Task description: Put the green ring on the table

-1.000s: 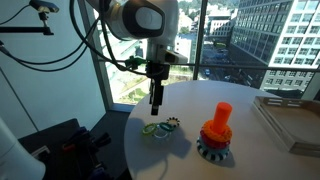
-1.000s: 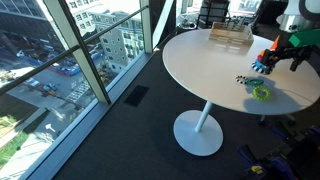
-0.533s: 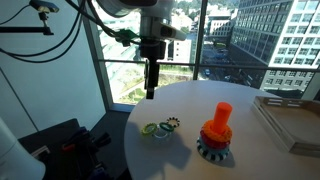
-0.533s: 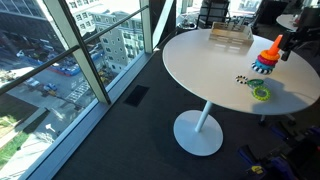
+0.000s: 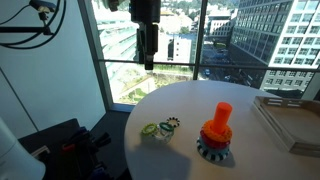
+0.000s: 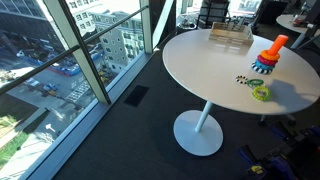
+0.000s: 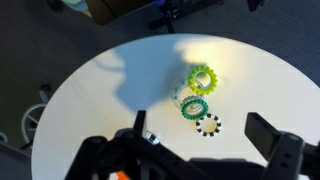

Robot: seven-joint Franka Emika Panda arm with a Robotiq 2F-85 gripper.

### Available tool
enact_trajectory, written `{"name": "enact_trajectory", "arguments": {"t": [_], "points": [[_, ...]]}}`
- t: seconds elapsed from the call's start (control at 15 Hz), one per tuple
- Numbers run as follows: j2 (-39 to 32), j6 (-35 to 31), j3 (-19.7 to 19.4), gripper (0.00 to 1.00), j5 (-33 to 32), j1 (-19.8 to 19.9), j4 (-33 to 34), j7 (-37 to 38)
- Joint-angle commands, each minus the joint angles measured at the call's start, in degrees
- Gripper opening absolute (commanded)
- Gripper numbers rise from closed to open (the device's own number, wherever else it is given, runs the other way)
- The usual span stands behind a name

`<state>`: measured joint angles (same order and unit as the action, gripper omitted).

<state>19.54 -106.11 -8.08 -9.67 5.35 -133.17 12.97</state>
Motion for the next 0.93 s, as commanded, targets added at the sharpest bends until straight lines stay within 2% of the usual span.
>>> {"name": "enact_trajectory", "arguments": {"t": [0.0,0.4,0.87], "points": [[3.7,3.4,0.9,1.0,-0.1,1.0,1.9,-5.6],[9.4,2.1,0.2,1.0,1.9,0.5,1.6,-11.0],[10.9,2.2,-0.9,1.0,6.1,0.2,1.9,-15.3]]}}
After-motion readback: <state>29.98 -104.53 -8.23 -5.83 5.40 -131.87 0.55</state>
